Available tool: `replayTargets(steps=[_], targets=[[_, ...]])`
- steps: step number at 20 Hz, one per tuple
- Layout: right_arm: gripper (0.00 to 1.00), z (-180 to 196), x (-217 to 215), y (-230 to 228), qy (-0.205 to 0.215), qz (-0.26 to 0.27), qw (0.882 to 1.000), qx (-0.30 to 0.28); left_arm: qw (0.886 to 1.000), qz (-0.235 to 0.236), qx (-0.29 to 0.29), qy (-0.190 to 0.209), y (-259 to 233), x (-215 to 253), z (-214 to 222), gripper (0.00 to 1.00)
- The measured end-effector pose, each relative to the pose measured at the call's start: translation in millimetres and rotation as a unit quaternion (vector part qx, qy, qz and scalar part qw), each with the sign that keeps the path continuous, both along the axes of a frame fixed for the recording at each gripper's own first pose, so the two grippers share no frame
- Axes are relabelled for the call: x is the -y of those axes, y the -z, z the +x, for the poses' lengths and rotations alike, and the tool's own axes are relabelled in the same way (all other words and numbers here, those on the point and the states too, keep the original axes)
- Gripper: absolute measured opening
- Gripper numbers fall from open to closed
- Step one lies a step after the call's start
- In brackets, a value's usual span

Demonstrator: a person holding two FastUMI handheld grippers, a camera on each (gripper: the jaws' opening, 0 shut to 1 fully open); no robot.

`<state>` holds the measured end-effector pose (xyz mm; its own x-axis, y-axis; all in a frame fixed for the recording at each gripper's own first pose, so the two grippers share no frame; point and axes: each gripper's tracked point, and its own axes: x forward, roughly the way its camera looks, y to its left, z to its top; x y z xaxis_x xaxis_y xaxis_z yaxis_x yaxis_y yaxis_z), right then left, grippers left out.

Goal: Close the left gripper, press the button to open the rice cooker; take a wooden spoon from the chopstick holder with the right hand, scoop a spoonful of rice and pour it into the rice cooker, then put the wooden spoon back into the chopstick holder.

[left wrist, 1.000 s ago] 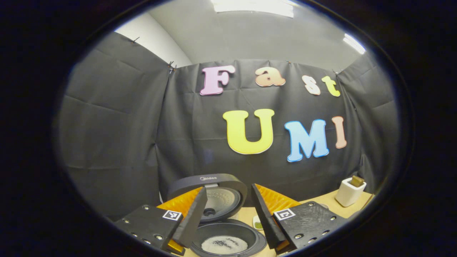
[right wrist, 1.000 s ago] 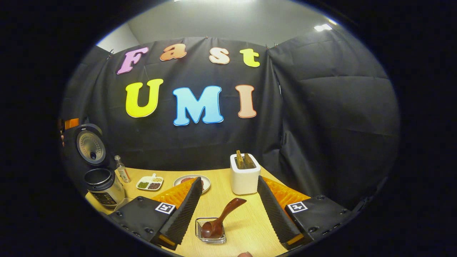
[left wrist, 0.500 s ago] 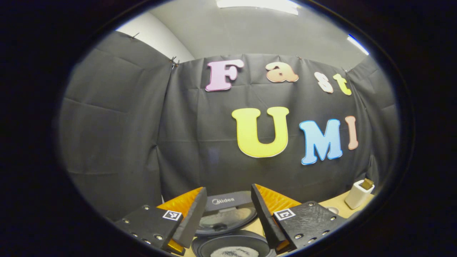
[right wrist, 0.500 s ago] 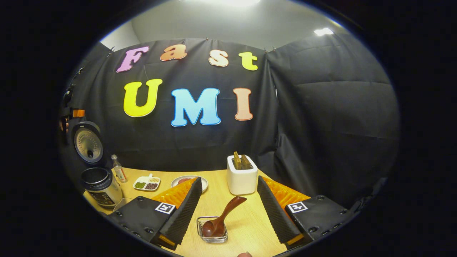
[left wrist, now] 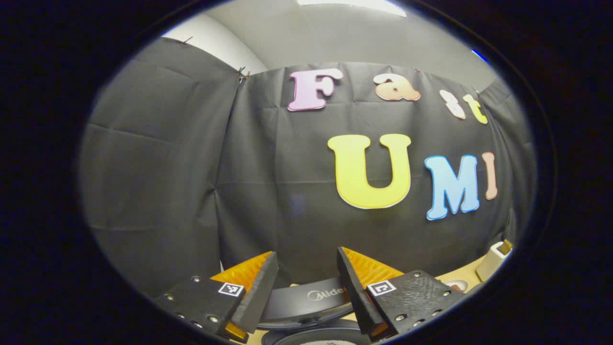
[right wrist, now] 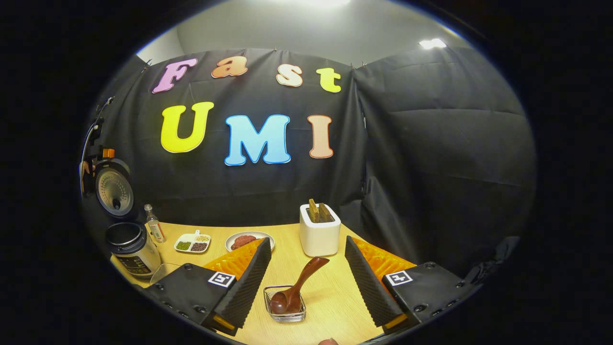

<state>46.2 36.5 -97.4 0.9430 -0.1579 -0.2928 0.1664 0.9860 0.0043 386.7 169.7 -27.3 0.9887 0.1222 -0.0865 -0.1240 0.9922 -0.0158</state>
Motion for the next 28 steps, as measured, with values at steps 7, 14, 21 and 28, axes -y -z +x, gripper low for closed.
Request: replayTargets(steps=[7,14,21,28], targets=[[0.98,6.8,-8.0,-6.4,-0.012,0.001,1.0,0.011,1.0,-0.013,-0.014,0.009,3.6,9.0,-14.8,0.8],[0.98,2.5,-9.0,-7.6,-0.042,0.012,0.999,0.013,0.999,-0.016,-0.03,0.031,17.9,31.9,-54.0,0.81],[0.98,-0.8,2.0,-13.1,-0.064,0.015,0.998,0.017,0.997,-0.021,-0.054,0.051,39.9,54.2,-92.8,0.81],[0.98,-5.9,11.2,-16.4,-0.075,0.016,0.997,0.018,0.995,-0.025,-0.072,0.066,65.6,70.6,-125.2,0.82]])
